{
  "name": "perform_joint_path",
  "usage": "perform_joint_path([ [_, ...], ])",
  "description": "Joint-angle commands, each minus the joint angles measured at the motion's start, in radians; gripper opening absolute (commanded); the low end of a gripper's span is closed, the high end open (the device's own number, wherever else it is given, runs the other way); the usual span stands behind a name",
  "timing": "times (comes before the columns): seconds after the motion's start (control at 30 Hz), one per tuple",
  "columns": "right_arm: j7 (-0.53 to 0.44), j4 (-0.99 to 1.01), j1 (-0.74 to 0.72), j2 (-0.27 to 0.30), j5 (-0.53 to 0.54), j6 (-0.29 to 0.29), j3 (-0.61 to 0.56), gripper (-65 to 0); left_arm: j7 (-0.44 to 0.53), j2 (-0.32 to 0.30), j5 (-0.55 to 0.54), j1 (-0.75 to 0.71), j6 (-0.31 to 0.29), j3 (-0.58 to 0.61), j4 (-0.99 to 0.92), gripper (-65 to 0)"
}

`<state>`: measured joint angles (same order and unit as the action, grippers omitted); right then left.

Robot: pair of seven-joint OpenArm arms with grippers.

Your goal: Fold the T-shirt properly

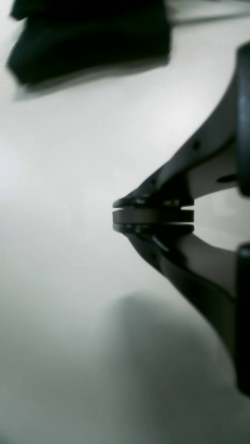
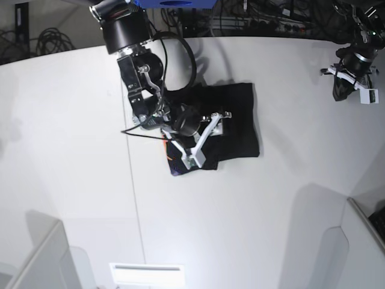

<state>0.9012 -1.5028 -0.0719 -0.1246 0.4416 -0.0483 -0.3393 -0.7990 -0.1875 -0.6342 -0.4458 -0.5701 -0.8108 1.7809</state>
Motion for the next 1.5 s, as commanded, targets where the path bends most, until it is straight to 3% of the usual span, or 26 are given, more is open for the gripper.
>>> perform_joint_path([
  [0.0, -0.018, -0.018, -0.022, -0.013, 0.015, -0.008, -0.017, -26.1, 0.013, -0.016, -0.019, -0.003, -0.003, -0.023, 0.017, -65.0],
  [0.57, -0.02, -0.009, -0.059, -0.013, 0.01, -0.006, -0.186, -26.1, 0.011, -0.019, -0.025, -0.014, -0.005, -0.078, 0.017, -65.0],
  [0.67, -0.02, -0.009, -0.062, -0.013, 0.01, 0.037, -0.218, -26.1, 0.011, -0.019, -0.025, -0.014, -0.005, -0.078, 0.017, -65.0],
  [0.73, -0.02, -0.008, -0.081, -0.013, 0.013, 0.058, -0.255, -26.1, 0.011, -0.019, -0.025, -0.014, -0.005, -0.078, 0.017, -65.0],
  [1.13, -0.011, -0.045, -0.162, -0.013, 0.013, 0.06, -0.536, -26.1, 0.011, -0.019, -0.025, -0.015, -0.005, -0.078, 0.004, -65.0],
  [1.37, -0.011, -0.273, -0.131, 0.036, 0.009, 0.06, -0.441, -26.1, 0.016, -0.03, -0.026, -0.012, -0.015, -0.115, -0.072, -65.0],
  [1.47, -0.011, -0.339, -0.115, 0.053, 0.015, 0.06, -0.347, -26.1, 0.013, -0.033, -0.026, -0.009, -0.104, -0.158, -0.091, -65.0],
])
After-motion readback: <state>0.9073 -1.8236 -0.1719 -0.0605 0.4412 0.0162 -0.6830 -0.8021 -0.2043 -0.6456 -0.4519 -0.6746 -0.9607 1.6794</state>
